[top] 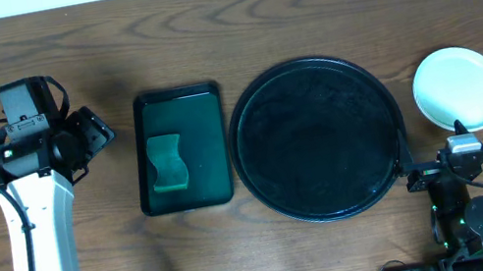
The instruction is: Clean dirty plates on tray and stack at the side
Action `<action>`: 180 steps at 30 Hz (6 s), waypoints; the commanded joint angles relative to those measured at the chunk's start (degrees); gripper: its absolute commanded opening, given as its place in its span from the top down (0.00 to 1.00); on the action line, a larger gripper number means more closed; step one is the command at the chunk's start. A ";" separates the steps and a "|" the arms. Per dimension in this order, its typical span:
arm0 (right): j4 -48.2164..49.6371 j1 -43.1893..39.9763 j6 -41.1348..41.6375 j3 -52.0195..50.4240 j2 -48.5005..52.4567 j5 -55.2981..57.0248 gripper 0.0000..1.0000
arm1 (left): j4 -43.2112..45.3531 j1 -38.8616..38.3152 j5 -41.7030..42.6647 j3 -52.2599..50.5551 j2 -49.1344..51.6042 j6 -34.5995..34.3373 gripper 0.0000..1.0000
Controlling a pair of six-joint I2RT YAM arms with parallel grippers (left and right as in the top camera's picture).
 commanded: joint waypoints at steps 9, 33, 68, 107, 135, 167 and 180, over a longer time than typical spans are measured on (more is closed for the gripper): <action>-0.31 0.50 0.00 -0.07 -0.39 -0.70 0.01 | -0.17 0.24 -0.11 0.68 -0.61 0.35 0.20; -0.31 0.50 0.00 -0.07 -0.39 -0.70 0.01 | -0.20 0.20 -0.11 0.68 -35.60 0.35 0.20; -0.28 0.50 0.00 -0.07 -0.39 -0.70 0.01 | -6.47 0.20 0.79 0.63 -61.46 0.11 0.20; -0.31 0.50 0.00 -0.07 -0.39 -0.70 0.01 | 28.41 -5.07 1.01 -26.27 -78.47 -7.89 0.20; -0.31 0.50 0.00 -0.07 -0.39 -0.70 0.01 | 75.17 -6.51 0.81 -62.82 -78.49 -11.10 0.19; -0.31 0.50 0.00 -0.07 -0.39 -0.70 0.01 | 45.66 -9.53 0.76 -70.62 -78.53 -4.61 0.20; -0.31 0.50 0.00 -0.07 -0.39 -0.70 0.01 | 45.86 -9.53 0.79 -70.62 -78.53 7.04 0.20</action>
